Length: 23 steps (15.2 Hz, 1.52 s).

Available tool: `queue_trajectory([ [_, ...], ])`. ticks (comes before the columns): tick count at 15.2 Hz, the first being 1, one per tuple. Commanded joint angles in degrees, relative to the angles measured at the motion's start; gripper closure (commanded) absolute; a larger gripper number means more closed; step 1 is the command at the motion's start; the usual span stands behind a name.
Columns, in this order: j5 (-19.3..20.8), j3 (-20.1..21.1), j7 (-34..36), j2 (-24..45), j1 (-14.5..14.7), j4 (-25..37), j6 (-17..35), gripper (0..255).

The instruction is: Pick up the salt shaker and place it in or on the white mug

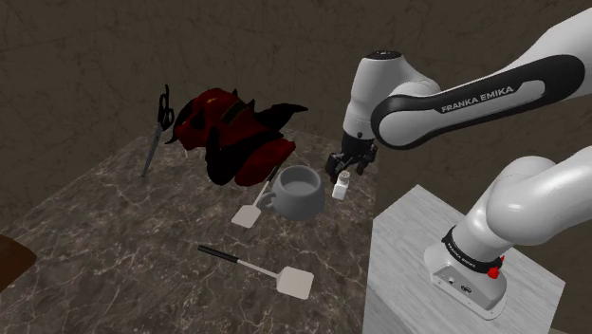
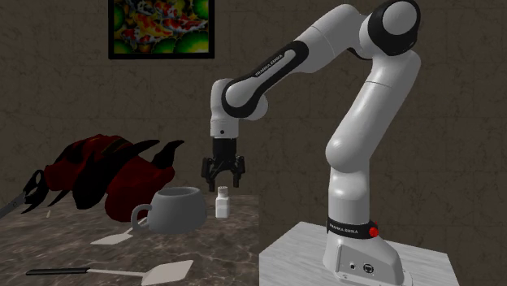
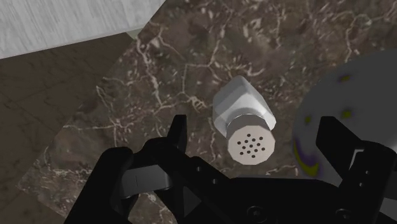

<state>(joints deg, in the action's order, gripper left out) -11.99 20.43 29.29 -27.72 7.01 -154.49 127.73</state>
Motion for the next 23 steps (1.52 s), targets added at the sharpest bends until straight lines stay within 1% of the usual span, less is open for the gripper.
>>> queue_trajectory([
  [1, 0.0, 0.0, 0.0, 0.2, 0.0, -0.2, 0.4, 0],
  [6, 0.0, 0.0, 0.0, 0.2, 0.0, -0.2, 0.4, 0],
  [7, 0.0, 0.0, 0.0, 0.2, 0.0, -0.2, 0.4, 255],
  [16, 0.0, 0.0, 0.0, 0.2, 0.0, -0.2, 0.4, 255],
  [23, 0.4, -1.1, -0.2, -3.1, 0.0, 3.1, -6.2, 255],
])
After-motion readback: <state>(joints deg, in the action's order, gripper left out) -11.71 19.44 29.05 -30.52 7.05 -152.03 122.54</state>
